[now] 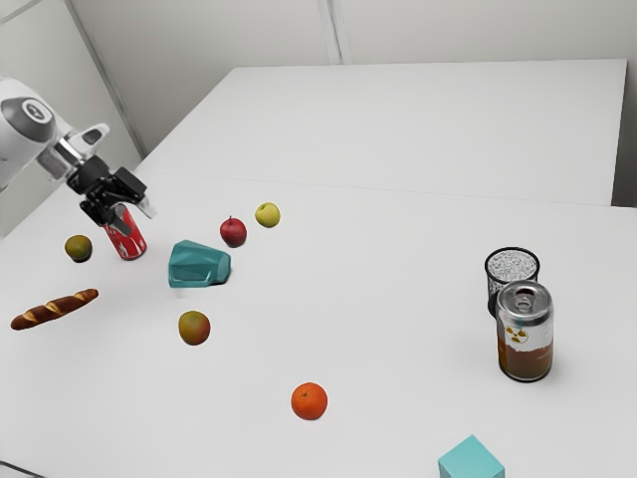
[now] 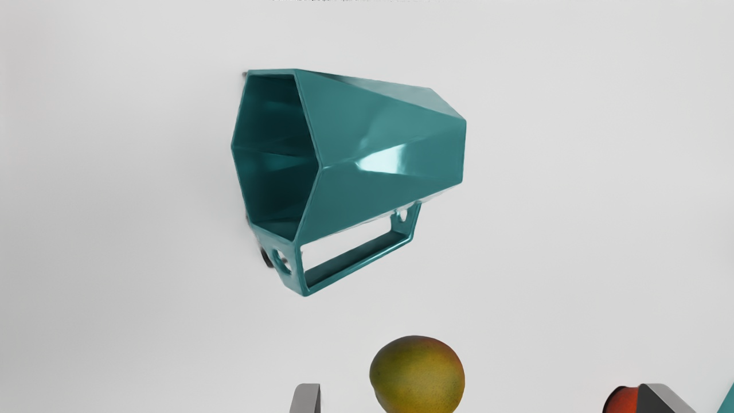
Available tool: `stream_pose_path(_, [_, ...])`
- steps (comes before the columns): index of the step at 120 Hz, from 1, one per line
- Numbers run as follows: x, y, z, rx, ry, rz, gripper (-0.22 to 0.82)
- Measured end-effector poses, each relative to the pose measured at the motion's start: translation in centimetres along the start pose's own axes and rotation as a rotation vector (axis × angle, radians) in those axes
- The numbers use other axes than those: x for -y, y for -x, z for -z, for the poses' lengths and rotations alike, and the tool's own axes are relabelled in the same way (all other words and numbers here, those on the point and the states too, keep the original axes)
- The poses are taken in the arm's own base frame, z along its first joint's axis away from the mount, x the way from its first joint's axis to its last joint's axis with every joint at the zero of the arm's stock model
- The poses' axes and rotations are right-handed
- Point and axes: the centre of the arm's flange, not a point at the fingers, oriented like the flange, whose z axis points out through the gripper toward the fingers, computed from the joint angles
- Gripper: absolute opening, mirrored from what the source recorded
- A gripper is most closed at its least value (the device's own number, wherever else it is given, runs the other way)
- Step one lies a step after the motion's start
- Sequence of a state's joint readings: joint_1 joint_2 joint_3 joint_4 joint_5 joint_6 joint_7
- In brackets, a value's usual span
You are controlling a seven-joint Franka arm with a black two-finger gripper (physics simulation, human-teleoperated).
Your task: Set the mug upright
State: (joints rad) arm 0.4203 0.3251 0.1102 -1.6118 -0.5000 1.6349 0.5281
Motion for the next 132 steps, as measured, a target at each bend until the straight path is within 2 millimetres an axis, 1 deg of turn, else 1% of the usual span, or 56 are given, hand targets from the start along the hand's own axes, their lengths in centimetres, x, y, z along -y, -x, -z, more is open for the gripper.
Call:
stream_pose_path(14, [2.9, -0.4, -1.5, -0.028, 0.034, -0.006, 0.6])
stream_pose_path(28, [4.0, -0.8, -3.2, -0.052, 0.081, -0.023, 0.6])
stream_pose_path(36, [4.6, -0.5, -5.1, -0.056, 0.135, -0.015, 0.6])
stream_pose_path(49, [5.2, -0.9, -6.3, -0.091, 0.165, -0.023, 0.6])
stream_pose_path(64, [5.6, -1.5, -6.8, -0.131, 0.154, -0.043, 0.6])
stream_pose_path(71, [5.8, -1.8, -7.3, -0.145, 0.153, -0.05, 0.6])
stream_pose_path(94, [6.1, -3.0, -10.5, -0.167, 0.204, -0.056, 0.6])
stream_pose_path(108, [6.1, -3.3, -11.6, -0.173, 0.224, -0.06, 0.6])
stream_pose_path(111, [6.1, -3.4, -11.7, -0.174, 0.226, -0.062, 0.58])
stream_pose_path(114, [6.1, -3.4, -11.7, -0.176, 0.228, -0.064, 0.53])
stream_pose_path(126, [5.8, -3.4, -11.6, -0.177, 0.238, -0.075, 0.25])
stream_pose_path(132, [5.7, -3.3, -11.5, -0.177, 0.243, -0.081, 0.14])
